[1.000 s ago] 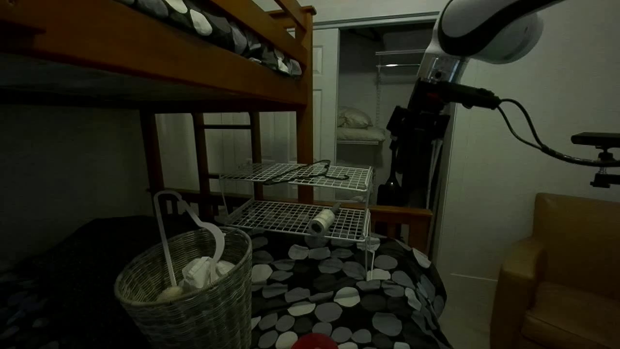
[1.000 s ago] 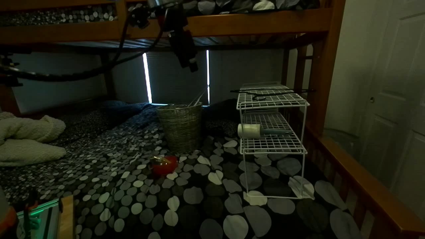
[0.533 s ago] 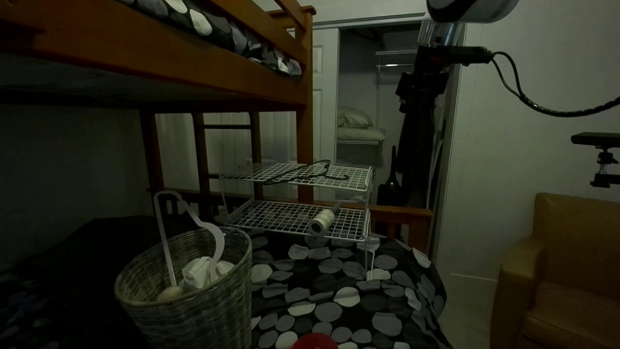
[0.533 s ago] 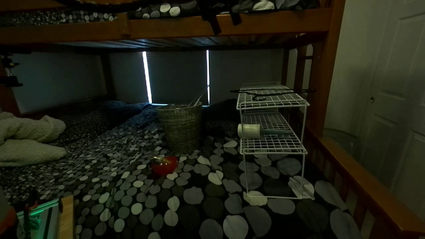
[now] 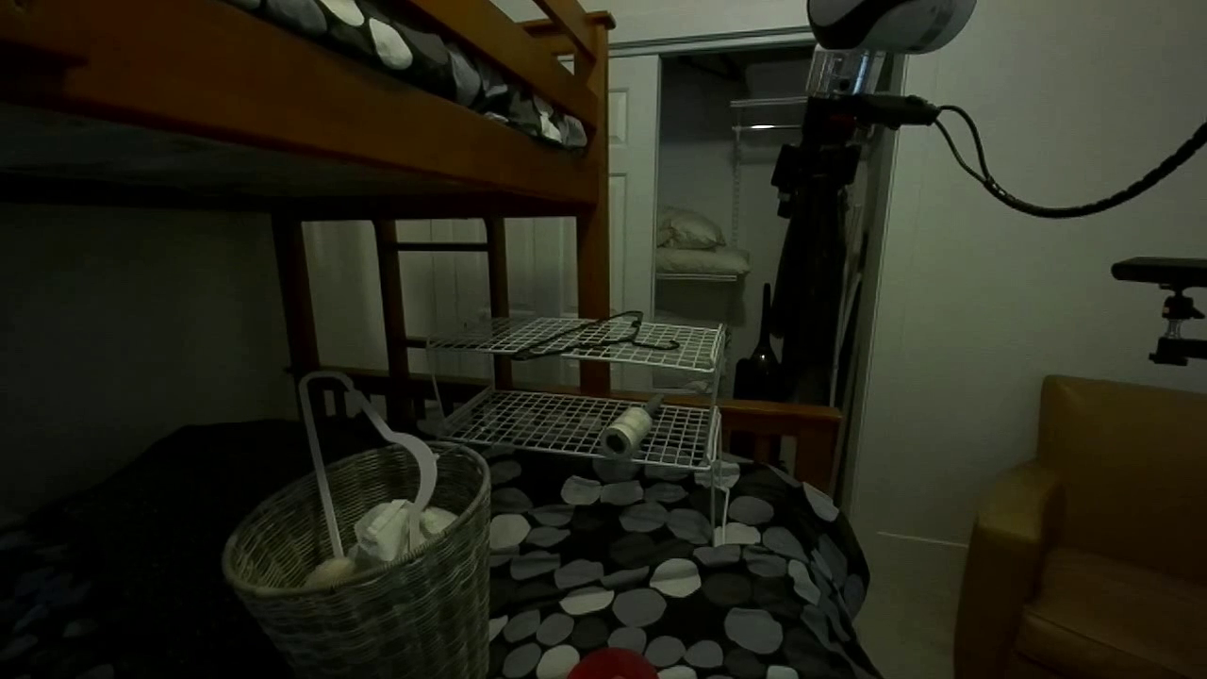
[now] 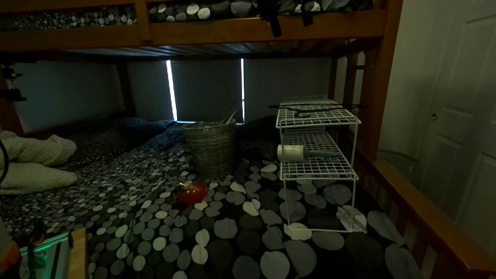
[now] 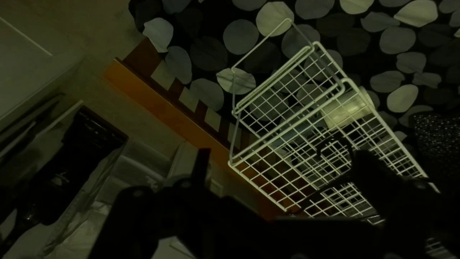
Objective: Put the black hanger in the woven basket
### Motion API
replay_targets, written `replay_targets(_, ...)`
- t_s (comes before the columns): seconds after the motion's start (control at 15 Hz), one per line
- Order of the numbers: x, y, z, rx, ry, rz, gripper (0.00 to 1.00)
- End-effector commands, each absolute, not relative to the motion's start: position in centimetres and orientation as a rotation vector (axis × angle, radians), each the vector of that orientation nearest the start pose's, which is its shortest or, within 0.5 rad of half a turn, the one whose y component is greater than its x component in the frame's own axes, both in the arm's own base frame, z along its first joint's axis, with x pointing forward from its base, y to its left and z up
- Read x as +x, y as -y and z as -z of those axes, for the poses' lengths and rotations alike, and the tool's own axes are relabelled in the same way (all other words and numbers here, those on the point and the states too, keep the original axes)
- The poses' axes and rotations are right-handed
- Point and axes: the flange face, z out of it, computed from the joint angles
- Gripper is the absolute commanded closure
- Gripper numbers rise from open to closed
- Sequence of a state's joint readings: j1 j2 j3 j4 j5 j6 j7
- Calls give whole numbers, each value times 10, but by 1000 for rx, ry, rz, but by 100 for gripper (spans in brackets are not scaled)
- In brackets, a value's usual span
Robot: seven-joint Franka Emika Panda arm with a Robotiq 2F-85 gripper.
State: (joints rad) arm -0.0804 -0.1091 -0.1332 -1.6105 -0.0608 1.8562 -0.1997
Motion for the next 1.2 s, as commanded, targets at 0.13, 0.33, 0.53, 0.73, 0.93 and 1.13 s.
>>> replay_targets(0.13,530,125,-698,-3212,-15,550,0)
replay_targets(0.33,580,105,-667,-3149,122,499,0)
replay_targets(0.53,631,100,-618,-3113,276,420,0)
replay_targets(0.73,685,92,-563,-3191,308,349,0)
replay_targets(0.93,729,48,-541,-3242,518,373,0)
replay_targets(1.13,728,40,-531,-3215,529,366,0)
